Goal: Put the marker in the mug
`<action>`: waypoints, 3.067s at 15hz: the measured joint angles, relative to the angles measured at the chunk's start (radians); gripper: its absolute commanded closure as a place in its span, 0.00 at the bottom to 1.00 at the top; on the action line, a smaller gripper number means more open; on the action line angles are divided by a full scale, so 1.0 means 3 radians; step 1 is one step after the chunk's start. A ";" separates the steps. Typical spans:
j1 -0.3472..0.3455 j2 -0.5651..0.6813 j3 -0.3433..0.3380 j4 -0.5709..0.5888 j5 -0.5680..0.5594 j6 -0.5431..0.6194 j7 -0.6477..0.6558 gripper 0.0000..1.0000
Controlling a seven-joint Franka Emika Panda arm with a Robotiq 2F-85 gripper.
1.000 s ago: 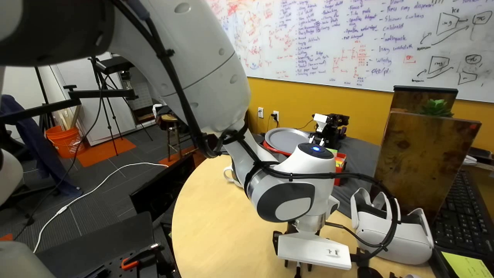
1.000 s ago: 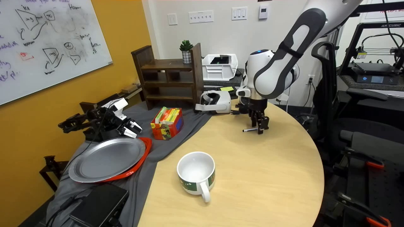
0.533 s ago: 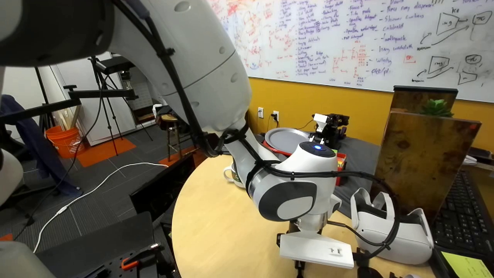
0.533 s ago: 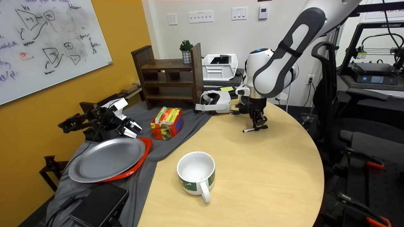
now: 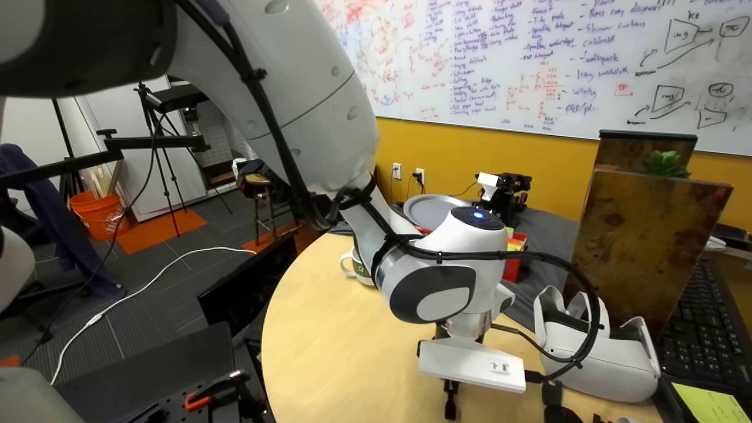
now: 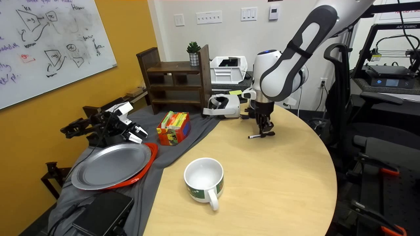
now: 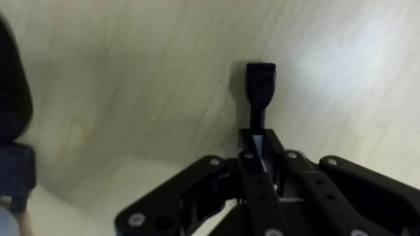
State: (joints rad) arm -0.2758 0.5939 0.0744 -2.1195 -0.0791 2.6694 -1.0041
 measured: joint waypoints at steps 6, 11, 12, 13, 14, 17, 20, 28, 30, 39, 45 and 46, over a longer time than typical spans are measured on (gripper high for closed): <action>0.0049 -0.0140 0.0048 -0.0045 0.0058 0.0002 0.0289 0.97; 0.0169 -0.0352 0.0037 -0.0220 0.0055 0.0002 0.0606 0.97; 0.0200 -0.0400 0.0034 -0.0261 0.0052 0.0002 0.0664 0.97; 0.0229 -0.0448 0.0029 -0.0299 0.0049 0.0002 0.0720 0.97; 0.0258 -0.0494 0.0023 -0.0337 0.0041 0.0001 0.0774 0.97; 0.0333 -0.0618 0.0006 -0.0424 0.0008 0.0001 0.0910 0.97; 0.0414 -0.0718 -0.0036 -0.0476 -0.0099 -0.0004 0.1044 0.97; 0.0631 -0.0865 -0.0121 -0.0485 -0.0510 -0.0063 0.1353 0.97; 0.0685 -0.0879 -0.0128 -0.0472 -0.0616 -0.0100 0.1409 0.97; 0.0994 -0.0914 -0.0126 -0.0267 -0.1059 -0.0711 0.1671 0.97; 0.1126 -0.0906 -0.0057 -0.0083 -0.1111 -0.1163 0.1670 0.89; 0.1129 -0.0902 -0.0045 -0.0070 -0.1111 -0.1184 0.1670 0.89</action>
State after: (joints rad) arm 0.0628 0.3234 0.0608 -2.1406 -0.4125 2.3142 -0.5032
